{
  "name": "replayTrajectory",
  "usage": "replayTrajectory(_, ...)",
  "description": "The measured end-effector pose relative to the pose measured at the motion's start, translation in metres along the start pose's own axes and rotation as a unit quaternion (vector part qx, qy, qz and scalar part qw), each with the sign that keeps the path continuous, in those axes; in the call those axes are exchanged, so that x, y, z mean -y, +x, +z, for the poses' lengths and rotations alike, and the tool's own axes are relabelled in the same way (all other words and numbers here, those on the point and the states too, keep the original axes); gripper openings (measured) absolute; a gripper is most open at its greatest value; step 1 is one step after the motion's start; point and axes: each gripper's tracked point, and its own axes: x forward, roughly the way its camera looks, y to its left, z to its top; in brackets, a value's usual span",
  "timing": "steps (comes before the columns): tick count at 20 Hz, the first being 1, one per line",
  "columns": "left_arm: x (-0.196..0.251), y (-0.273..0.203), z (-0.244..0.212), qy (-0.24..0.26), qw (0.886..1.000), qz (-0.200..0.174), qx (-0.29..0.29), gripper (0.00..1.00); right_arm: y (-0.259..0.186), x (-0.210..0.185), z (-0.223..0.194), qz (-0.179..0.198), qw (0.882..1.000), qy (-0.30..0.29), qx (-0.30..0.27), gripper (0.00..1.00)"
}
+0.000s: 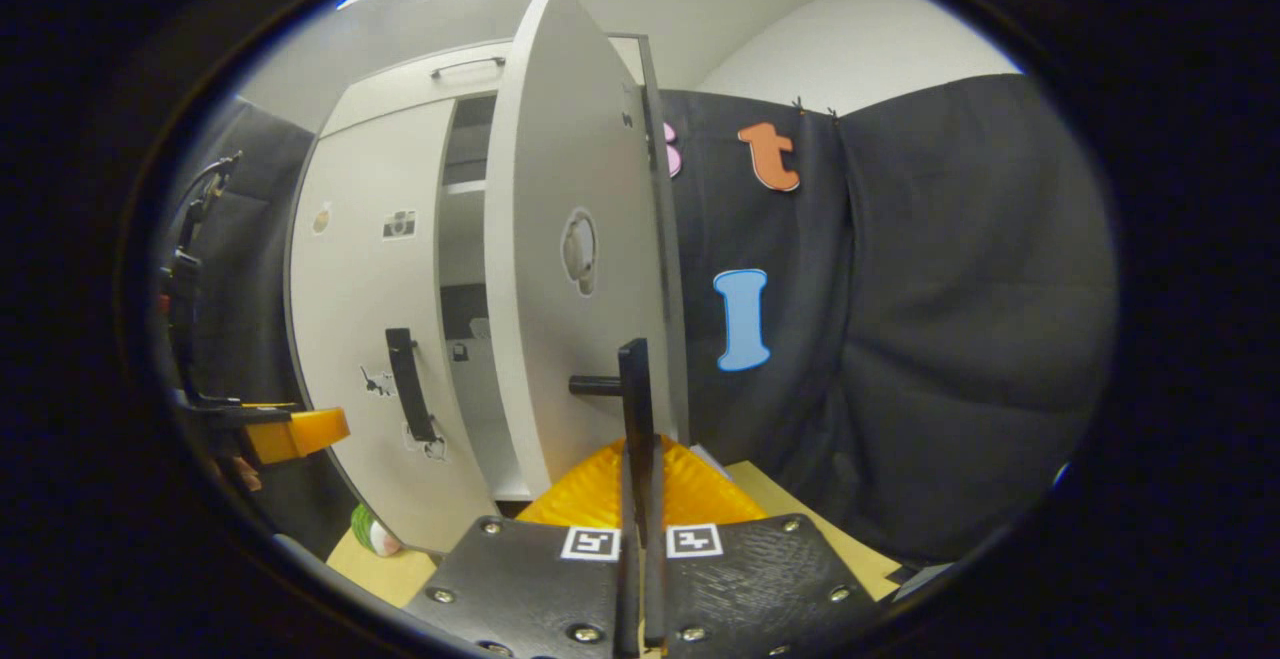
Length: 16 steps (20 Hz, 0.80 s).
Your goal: Open the right door of the double-door shoe cabinet with the right hand, and open the left door with the left hand.
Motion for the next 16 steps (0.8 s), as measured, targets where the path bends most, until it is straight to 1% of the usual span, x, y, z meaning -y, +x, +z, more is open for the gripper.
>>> replayTrajectory(2, -0.001, 0.001, -0.002, -0.002, 1.0, 0.002, -0.001, 0.97, 0.0, 0.012, 0.001, -0.018, 1.0, -0.013, 0.003, 0.05)
replayTrajectory(3, -0.001, 0.001, -0.002, -0.001, 1.0, 0.003, -0.001, 0.97, 0.0, 0.019, 0.003, -0.025, 1.0, -0.017, 0.004, 0.02)
replayTrajectory(4, -0.002, 0.002, -0.003, -0.001, 1.0, 0.005, -0.002, 0.97, 0.002, 0.024, 0.003, -0.024, 1.0, -0.017, 0.003, 0.03)
replayTrajectory(5, -0.003, 0.003, -0.004, -0.001, 1.0, 0.006, -0.002, 0.94, 0.0, 0.027, 0.007, -0.025, 1.0, -0.015, 0.004, 0.03)
replayTrajectory(6, -0.003, 0.004, -0.003, -0.002, 1.0, 0.007, -0.002, 0.97, 0.006, 0.036, 0.006, -0.03, 0.999, -0.018, 0.005, 0.02)
replayTrajectory(8, -0.004, 0.007, -0.003, -0.004, 1.0, 0.01, -0.001, 0.97, 0.008, 0.052, 0.008, -0.044, 0.999, -0.03, 0.005, 0.02)
replayTrajectory(9, -0.004, 0.009, -0.003, -0.004, 1.0, 0.011, -0.001, 0.97, 0.008, 0.057, 0.009, -0.043, 0.999, -0.028, 0.005, 0.01)
replayTrajectory(12, 0.0, 0.016, -0.004, -0.002, 1.0, 0.007, -0.005, 0.97, 0.008, 0.061, 0.007, -0.034, 0.999, -0.017, 0.002, 0.01)
replayTrajectory(14, 0.004, 0.023, -0.005, 0.0, 1.0, 0.004, -0.007, 0.97, 0.008, 0.066, 0.008, -0.043, 0.999, -0.027, 0.003, 0.01)
replayTrajectory(16, 0.008, 0.03, -0.004, 0.005, 1.0, 0.001, -0.007, 0.97, 0.004, 0.08, 0.008, -0.056, 0.998, -0.03, 0.006, 0.01)
